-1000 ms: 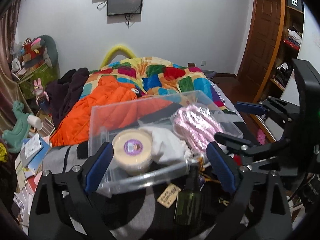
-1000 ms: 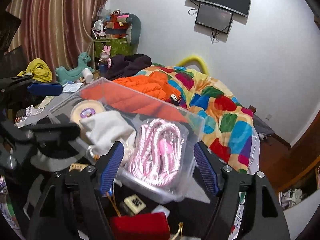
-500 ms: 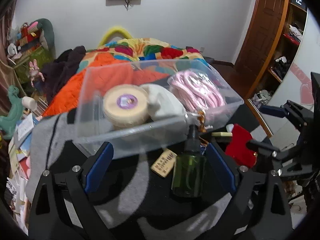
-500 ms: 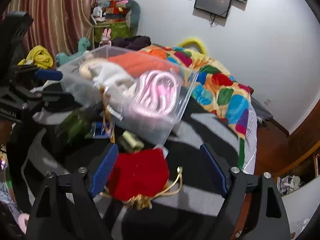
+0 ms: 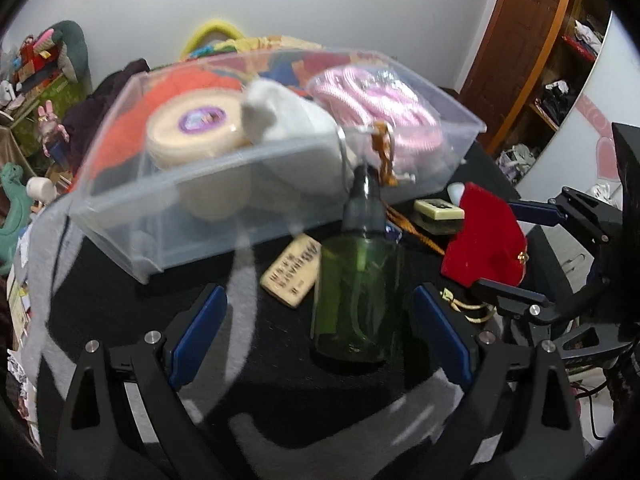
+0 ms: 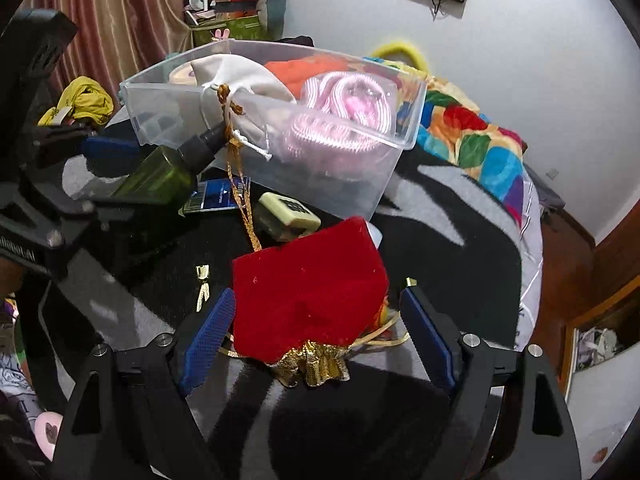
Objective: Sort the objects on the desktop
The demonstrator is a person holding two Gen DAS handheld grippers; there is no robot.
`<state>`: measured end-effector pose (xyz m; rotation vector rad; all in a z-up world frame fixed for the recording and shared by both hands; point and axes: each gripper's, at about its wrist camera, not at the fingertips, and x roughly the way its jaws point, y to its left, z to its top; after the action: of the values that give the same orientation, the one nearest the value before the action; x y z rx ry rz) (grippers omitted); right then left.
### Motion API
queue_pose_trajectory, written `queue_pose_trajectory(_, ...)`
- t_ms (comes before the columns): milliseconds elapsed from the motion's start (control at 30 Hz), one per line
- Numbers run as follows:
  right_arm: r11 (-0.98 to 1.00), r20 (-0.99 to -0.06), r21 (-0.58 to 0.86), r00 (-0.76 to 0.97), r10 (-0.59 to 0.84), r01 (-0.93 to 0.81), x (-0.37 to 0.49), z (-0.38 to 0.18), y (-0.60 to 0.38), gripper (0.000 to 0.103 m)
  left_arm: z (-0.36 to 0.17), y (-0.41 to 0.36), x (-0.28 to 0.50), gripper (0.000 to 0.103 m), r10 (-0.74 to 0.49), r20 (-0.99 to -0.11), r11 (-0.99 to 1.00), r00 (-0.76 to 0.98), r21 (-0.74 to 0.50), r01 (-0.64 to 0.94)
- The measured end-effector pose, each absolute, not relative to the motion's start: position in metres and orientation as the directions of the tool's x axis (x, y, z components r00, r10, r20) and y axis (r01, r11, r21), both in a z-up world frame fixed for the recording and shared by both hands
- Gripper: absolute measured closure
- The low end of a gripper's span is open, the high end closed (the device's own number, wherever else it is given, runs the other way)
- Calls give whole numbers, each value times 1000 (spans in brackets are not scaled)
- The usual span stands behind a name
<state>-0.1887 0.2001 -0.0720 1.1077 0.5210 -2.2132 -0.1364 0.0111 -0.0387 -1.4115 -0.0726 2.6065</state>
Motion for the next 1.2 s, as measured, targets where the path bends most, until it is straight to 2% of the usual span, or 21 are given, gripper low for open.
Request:
queue_pose_trajectory(200, -744, -806, -75, -479, -347, 664, -190, -82, 198, 21, -46, 22, -140, 8, 182, -825, -982, -535, -130, -135)
queue_pose_trajectory(300, -745, -791, -62, -488, -368, 664, -189, -83, 200, 21, -46, 33, -141, 8, 141, -814, -988, -563, -76, -137)
queue_pose_trajectory(367, -745, -782, -55, -493, -382, 664, -187, -82, 202, 30, -47, 40, -142, 20, 100, -802, -990, -588, -24, -136)
queue_pose_trajectory(433, -741, -774, -51, -495, -394, 669, -184, -81, 205, 43, -47, 39, -144, 25, 71, -798, -991, -598, 10, -130)
queue_pose_trajectory(500, -743, -771, -56, -502, -393, 667, -182, -79, 207, 51, -48, 37, -144, 29, 90, -800, -990, -593, -9, -138)
queue_pose_trajectory(533, -744, -769, -59, -506, -391, 665, -181, -79, 208, 56, -47, 35, -144, 34, 99, -799, -990, -593, -21, -136)
queue_pose_trajectory(600, -747, -766, -57, -509, -394, 663, -180, -78, 210, 58, -46, 29, -144, 38, 113, -799, -990, -591, -39, -137)
queue_pose_trajectory(667, -753, -763, -50, -511, -395, 657, -180, -77, 212, 60, -46, 22, -143, 47, 137, -802, -988, -581, -69, -138)
queue_pose_trajectory(733, -758, -762, -37, -509, -401, 651, -181, -75, 215, 68, -45, 20, -142, 50, 149, -800, -987, -582, -84, -138)
queue_pose_trajectory(800, -764, -757, -15, -506, -413, 645, -182, -72, 219, 68, -43, 19, -138, 55, 147, -796, -987, -587, -82, -137)
queue_pose_trajectory(1200, -769, -718, -7, -539, -441, 639, -167, -44, 230, 68, -22, 9, -113, 58, 178, -763, -984, -622, -123, -132)
